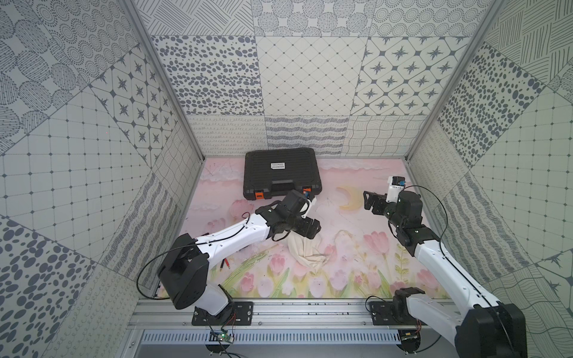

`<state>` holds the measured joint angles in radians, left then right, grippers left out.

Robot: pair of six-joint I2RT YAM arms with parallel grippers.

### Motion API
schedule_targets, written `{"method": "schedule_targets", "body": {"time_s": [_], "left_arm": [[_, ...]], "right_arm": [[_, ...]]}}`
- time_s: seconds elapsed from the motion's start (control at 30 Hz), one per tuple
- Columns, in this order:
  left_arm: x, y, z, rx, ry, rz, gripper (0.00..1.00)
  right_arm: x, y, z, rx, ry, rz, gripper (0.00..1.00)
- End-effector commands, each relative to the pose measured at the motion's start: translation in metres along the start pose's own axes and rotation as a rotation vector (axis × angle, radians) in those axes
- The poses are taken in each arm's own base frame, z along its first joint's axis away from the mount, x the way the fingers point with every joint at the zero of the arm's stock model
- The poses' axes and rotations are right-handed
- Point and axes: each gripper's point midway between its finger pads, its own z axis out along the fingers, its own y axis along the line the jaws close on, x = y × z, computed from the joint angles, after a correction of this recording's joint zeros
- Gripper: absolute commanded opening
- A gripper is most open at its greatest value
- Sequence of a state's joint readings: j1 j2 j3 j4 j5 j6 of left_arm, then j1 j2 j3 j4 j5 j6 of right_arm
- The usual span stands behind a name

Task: Close the soil bag
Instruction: Frap the soil bag at the center of the board, then reset both arms

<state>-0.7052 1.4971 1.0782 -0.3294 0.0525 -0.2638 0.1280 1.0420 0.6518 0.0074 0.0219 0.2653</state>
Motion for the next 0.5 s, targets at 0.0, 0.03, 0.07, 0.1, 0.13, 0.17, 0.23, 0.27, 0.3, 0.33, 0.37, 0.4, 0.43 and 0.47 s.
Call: {"method": "schedule_targets", "body": {"time_s": [0.0,0.03,0.07,0.1,0.13,0.17,0.23,0.27,0.3,0.33,0.37,0.4,0.43,0.47], "left_arm": [[-0.036,0.099,-0.040,-0.305,-0.302,-0.206,0.96],[-0.034,0.123,-0.051,-0.380,-0.342,-0.244,0.98],[-0.030,0.141,-0.061,-0.436,-0.372,-0.271,0.98],[-0.027,0.153,-0.069,-0.480,-0.398,-0.284,0.99],[-0.019,0.177,-0.080,-0.582,-0.427,-0.303,0.98],[-0.012,0.193,-0.087,-0.648,-0.445,-0.310,0.99],[0.004,0.221,-0.096,-0.763,-0.463,-0.320,0.99],[0.011,0.231,-0.098,-0.795,-0.476,-0.321,0.99],[0.017,0.240,-0.099,-0.813,-0.489,-0.317,0.99],[0.021,0.247,-0.100,-0.830,-0.507,-0.310,0.99],[0.024,0.252,-0.104,-0.834,-0.507,-0.333,0.99],[0.022,0.255,-0.105,-0.835,-0.523,-0.311,0.99],[0.020,0.257,-0.106,-0.844,-0.553,-0.286,0.99],[0.021,0.260,-0.105,-0.851,-0.584,-0.266,0.99]], "right_arm": [[-0.008,-0.037,0.002,0.199,-0.090,-0.067,0.97],[-0.006,-0.040,0.003,0.211,-0.107,-0.078,0.97],[-0.006,-0.043,0.004,0.221,-0.132,-0.085,0.97],[-0.002,-0.046,0.007,0.230,-0.149,-0.090,0.97],[0.005,-0.050,0.009,0.238,-0.165,-0.098,0.97],[0.006,-0.051,0.011,0.240,-0.192,-0.103,0.97],[0.016,-0.055,0.015,0.243,-0.216,-0.114,0.97],[0.017,-0.053,0.017,0.227,-0.245,-0.123,0.97],[0.020,-0.052,0.018,0.216,-0.266,-0.139,0.97],[0.025,-0.051,0.021,0.214,-0.256,-0.174,0.97],[0.030,-0.053,0.024,0.223,-0.243,-0.194,0.97],[0.030,-0.054,0.026,0.228,-0.255,-0.200,0.97],[0.032,-0.055,0.027,0.224,-0.272,-0.207,0.97],[0.036,-0.056,0.030,0.226,-0.283,-0.210,0.97]]}}
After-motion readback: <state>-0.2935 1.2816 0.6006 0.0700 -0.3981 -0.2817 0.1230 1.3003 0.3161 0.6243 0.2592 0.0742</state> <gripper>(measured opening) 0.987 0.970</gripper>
